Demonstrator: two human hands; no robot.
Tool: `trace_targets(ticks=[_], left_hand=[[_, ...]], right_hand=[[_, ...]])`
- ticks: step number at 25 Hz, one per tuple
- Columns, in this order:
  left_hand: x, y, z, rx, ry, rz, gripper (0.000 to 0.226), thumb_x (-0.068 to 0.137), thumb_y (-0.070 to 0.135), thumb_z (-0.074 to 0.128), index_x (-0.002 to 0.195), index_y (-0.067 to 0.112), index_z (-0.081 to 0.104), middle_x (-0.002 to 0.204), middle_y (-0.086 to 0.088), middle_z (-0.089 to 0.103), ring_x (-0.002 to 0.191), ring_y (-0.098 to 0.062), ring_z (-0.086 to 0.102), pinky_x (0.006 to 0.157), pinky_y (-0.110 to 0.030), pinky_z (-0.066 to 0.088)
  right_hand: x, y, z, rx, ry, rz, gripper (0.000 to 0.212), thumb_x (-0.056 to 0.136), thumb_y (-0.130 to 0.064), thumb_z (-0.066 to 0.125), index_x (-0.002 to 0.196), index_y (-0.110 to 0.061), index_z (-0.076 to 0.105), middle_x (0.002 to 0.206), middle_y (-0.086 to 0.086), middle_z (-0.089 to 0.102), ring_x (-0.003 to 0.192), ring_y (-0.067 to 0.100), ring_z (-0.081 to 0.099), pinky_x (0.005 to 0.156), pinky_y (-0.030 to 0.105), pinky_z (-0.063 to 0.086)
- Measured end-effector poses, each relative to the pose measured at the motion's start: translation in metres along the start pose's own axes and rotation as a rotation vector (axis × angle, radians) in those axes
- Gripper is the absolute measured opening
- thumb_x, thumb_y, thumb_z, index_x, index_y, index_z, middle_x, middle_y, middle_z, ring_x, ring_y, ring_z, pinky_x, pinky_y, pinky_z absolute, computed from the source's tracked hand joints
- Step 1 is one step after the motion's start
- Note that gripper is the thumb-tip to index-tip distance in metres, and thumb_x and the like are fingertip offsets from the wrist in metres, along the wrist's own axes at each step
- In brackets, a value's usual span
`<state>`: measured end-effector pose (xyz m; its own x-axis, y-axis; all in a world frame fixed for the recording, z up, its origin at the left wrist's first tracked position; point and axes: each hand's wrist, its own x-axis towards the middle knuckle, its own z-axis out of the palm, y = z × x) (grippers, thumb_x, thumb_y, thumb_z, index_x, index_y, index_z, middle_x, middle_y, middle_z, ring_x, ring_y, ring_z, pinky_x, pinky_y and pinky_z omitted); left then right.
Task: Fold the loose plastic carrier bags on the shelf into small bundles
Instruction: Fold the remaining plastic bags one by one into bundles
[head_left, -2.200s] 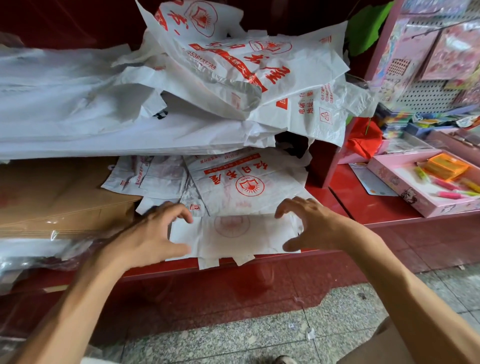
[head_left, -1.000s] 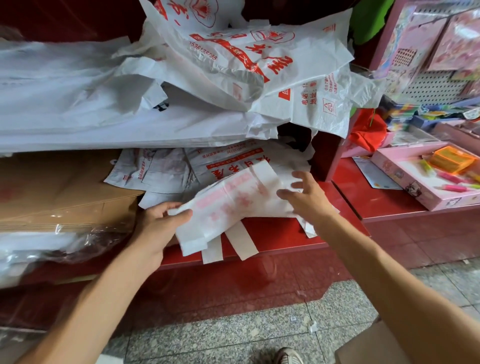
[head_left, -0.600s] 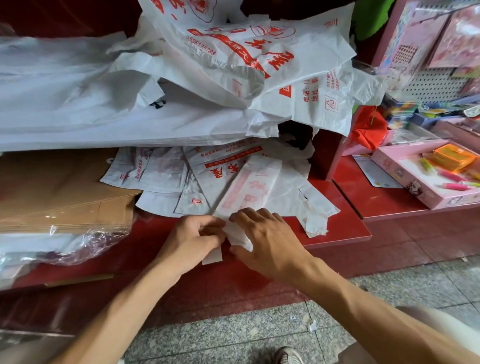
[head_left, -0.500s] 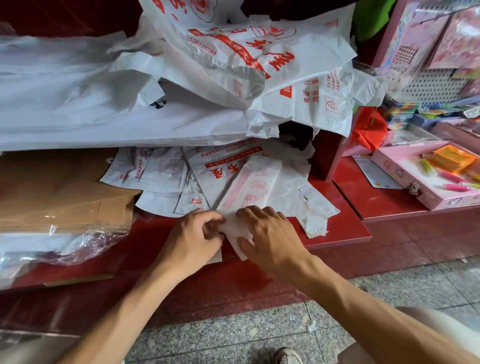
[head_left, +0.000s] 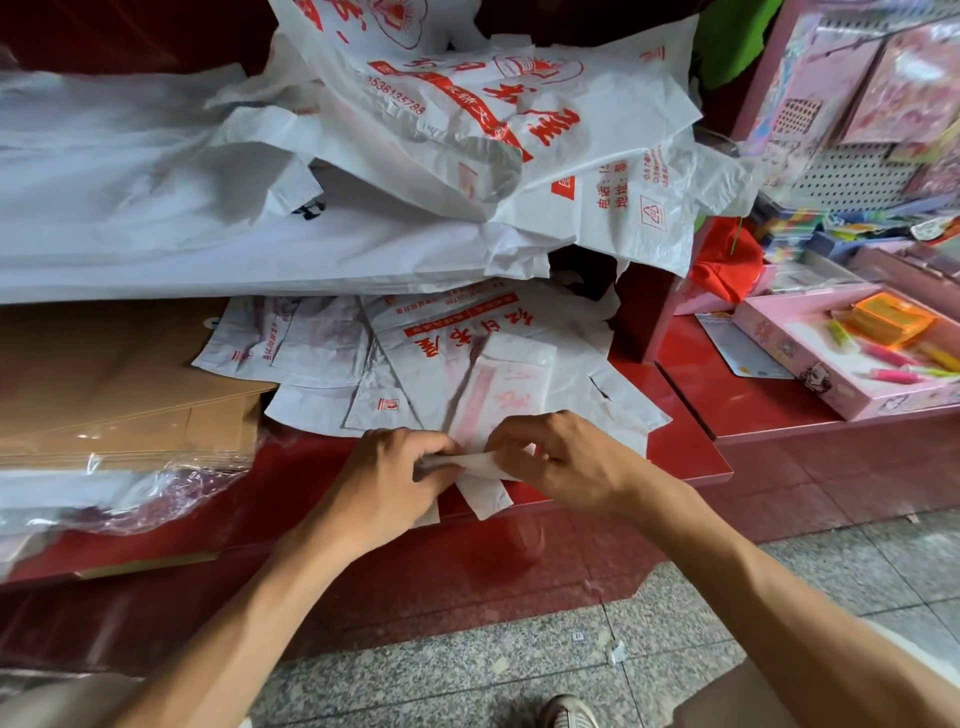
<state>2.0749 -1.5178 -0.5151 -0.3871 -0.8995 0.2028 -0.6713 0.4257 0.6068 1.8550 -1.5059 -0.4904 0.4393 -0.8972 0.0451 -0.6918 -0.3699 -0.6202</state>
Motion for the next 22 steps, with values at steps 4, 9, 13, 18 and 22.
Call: trace_targets(ticks=[4,9,13,18,22], left_hand=[[-0.002,0.008,-0.004,-0.144,-0.023,-0.088,0.021,0.086,0.035,0.073,0.105,0.041,0.067,0.09,0.024,0.068,0.083,0.008,0.063,0.067,-0.013,0.047],[0.0,0.01,0.002,-0.258,-0.116,-0.291,0.053,0.084,0.036,0.074,0.128,0.046,0.046,0.084,0.017,0.073,0.08,0.001,0.066,0.076,-0.021,0.05],[0.0,0.016,0.009,-0.19,-0.041,-0.276,0.04,0.089,0.028,0.068,0.119,0.042,0.046,0.075,0.011,0.073,0.056,-0.004,0.06,0.061,-0.014,0.045],[0.005,0.015,0.017,-0.135,0.014,-0.279,0.016,0.09,0.02,0.063,0.099,0.033,0.068,0.08,0.014,0.071,0.072,0.005,0.063,0.06,-0.006,0.043],[0.01,0.011,0.012,-0.292,0.014,-0.43,0.023,0.089,0.014,0.06,0.102,0.027,0.074,0.095,0.012,0.071,0.088,0.005,0.064,0.07,-0.007,0.046]], right_hand=[[-0.006,-0.001,0.002,-0.089,-0.063,0.015,0.027,0.087,-0.047,0.063,0.106,-0.028,0.065,0.092,-0.009,0.066,0.077,0.007,0.06,0.068,0.028,0.05],[0.007,0.011,0.006,0.051,0.053,0.298,0.03,0.096,-0.025,0.055,0.071,-0.01,0.057,0.063,0.001,0.051,0.057,0.016,0.047,0.054,0.03,0.035],[0.008,0.02,0.013,-0.072,0.174,0.326,0.013,0.089,-0.025,0.062,0.087,-0.012,0.061,0.075,-0.001,0.059,0.067,0.018,0.057,0.058,0.033,0.045],[-0.001,0.017,0.011,-0.33,0.129,0.016,0.043,0.084,-0.05,0.065,0.119,-0.027,0.055,0.118,-0.008,0.052,0.101,0.013,0.049,0.078,0.031,0.046],[-0.001,0.021,0.008,-0.367,-0.066,0.008,0.059,0.08,-0.05,0.067,0.132,-0.029,0.05,0.129,-0.012,0.051,0.11,0.012,0.043,0.092,0.032,0.042]])
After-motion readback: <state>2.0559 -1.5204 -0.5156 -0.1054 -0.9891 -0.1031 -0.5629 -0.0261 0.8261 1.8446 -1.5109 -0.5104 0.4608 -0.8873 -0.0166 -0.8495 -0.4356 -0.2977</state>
